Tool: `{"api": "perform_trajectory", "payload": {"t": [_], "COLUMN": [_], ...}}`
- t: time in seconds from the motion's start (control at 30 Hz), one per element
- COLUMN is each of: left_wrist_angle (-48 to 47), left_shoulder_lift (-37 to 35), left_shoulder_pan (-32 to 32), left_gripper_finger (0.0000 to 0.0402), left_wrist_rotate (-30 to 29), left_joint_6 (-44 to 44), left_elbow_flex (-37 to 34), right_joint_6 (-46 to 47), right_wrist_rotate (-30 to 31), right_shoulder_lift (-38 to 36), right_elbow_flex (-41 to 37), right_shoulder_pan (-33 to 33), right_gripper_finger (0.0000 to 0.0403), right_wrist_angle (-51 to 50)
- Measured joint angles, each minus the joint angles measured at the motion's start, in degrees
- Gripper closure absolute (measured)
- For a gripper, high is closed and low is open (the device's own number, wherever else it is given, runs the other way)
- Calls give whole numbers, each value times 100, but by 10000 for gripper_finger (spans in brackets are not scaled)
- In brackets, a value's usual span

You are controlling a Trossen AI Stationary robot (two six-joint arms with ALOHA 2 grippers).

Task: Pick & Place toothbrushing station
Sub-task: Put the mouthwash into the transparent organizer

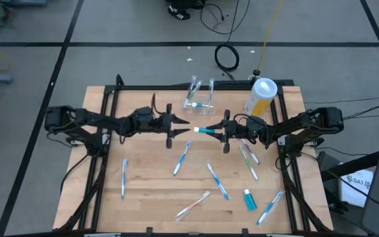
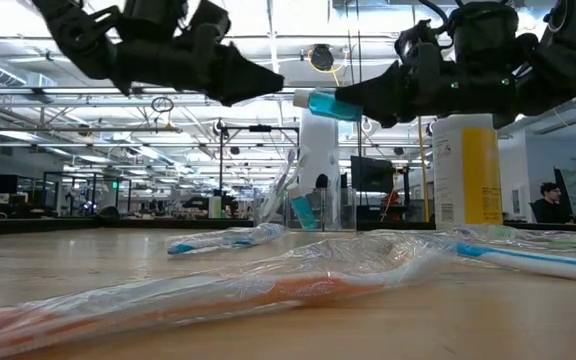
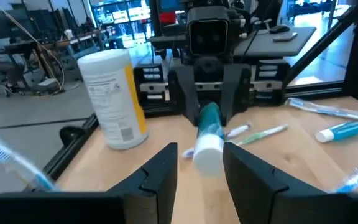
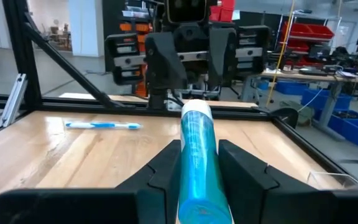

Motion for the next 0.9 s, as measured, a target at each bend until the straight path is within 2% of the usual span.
{"api": "perform_trajectory", "payload": {"t": [0.2,0.63,0.9], "left_wrist_angle": [-842,-766,-576], "left_shoulder_lift": [360,400,400], "left_shoulder_pan": [-95,-149,-134], "left_gripper_finger": [262,196,188], "left_wrist_rotate": [-11,4,2], "left_joint_6": [190,294,277], "left_elbow_flex": [487,537,534], "right_joint_6": [26,28,147], "right_wrist_rotate": [3,4,11], "right_shoulder_lift": [1,0,0], "right_elbow_flex": [-3,2,7], "right_shoulder_pan": [0,5,89], "right_gripper_finger": [310,310,310], "right_wrist_angle": [-58,5,210]}}
